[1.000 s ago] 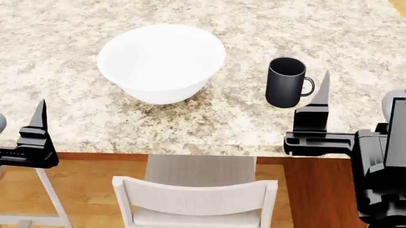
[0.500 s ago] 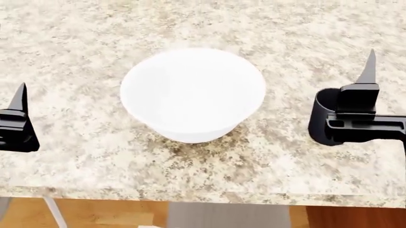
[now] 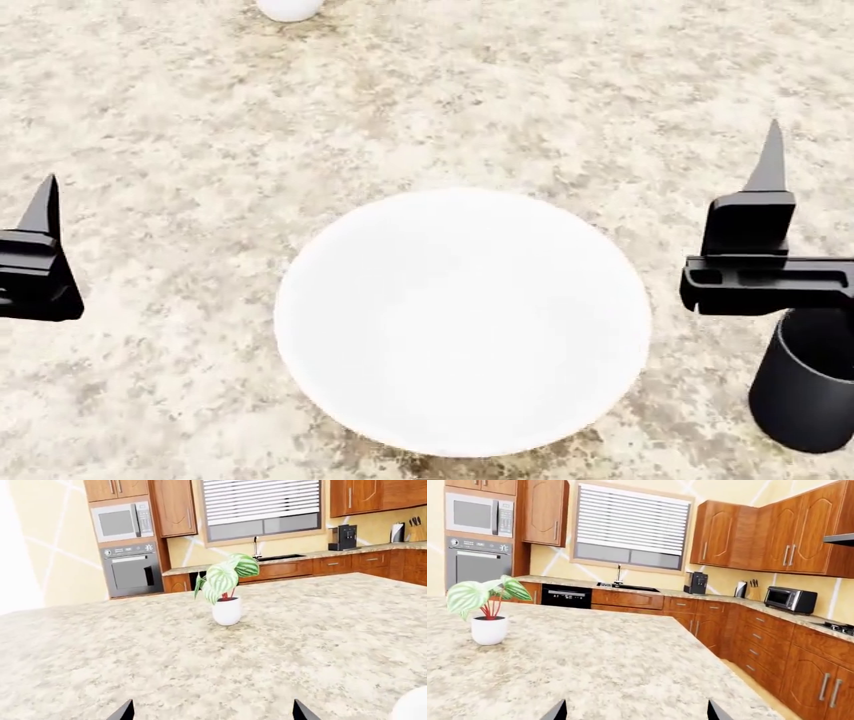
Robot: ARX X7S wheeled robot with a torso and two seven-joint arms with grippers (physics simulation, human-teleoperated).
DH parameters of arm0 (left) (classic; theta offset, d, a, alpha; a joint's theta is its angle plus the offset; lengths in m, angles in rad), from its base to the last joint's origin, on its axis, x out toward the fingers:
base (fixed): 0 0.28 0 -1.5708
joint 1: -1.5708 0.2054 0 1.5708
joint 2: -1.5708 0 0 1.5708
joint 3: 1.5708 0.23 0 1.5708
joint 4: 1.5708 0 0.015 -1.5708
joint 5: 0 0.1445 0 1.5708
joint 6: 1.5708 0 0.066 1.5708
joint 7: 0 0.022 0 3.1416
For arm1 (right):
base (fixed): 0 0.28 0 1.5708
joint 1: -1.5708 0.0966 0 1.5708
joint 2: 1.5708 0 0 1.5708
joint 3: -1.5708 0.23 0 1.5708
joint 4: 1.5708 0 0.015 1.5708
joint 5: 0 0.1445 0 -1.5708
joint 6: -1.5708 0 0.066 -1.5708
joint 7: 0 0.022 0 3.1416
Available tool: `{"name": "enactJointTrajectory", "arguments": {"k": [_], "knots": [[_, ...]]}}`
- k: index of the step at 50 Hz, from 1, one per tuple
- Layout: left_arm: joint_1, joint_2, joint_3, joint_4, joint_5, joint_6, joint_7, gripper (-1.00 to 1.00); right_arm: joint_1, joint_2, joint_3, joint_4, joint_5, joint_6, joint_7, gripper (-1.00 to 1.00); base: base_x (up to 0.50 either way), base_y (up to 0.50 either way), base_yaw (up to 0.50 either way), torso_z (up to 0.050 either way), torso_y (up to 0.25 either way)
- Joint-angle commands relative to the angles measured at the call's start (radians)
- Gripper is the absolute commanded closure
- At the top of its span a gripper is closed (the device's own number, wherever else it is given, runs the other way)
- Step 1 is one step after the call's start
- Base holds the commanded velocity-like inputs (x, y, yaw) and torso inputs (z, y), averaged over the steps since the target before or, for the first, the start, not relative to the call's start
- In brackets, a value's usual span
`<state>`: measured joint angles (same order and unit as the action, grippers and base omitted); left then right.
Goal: Place the cup inside the bowl on the dining table and move the bowl to any counter.
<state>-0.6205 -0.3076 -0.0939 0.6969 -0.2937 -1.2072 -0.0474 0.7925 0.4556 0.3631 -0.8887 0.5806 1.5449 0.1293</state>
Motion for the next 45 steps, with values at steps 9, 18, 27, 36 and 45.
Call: {"name": "enactJointTrajectory", "arguments": {"k": [9,18,27,36,45], "knots": [[0.003,0.012,0.017,-0.01,0.0,0.016,-0.007,-1.0,-0.001,0.031,0.061,0.034,0.193,0.024,0.134,-1.0,0.28,0.0,0.0,0.0,0.002],[0.024,0.005,0.004,-0.014,-0.006,0.031,-0.002,-1.0,-0.067,0.197,0.099,0.175,0.9,0.013,0.722,-1.0,0.0,0.0,0.0,0.0,0.0],[0.033,0.007,0.006,-0.027,-0.005,0.046,-0.005,-1.0,-0.186,0.251,0.122,0.232,1.033,-0.04,0.9,-1.0,0.0,0.0,0.0,0.0,0.0],[0.031,0.004,-0.001,-0.026,-0.01,0.042,-0.008,-1.0,-0.249,0.264,0.121,0.24,0.941,-0.066,0.823,-1.0,0.0,0.0,0.0,0.0,0.0],[0.029,0.006,-0.004,-0.019,-0.016,0.034,-0.014,-1.0,-0.239,0.271,0.052,0.3,0.864,-0.092,0.74,-1.0,0.0,0.0,0.0,0.0,0.0]]}}
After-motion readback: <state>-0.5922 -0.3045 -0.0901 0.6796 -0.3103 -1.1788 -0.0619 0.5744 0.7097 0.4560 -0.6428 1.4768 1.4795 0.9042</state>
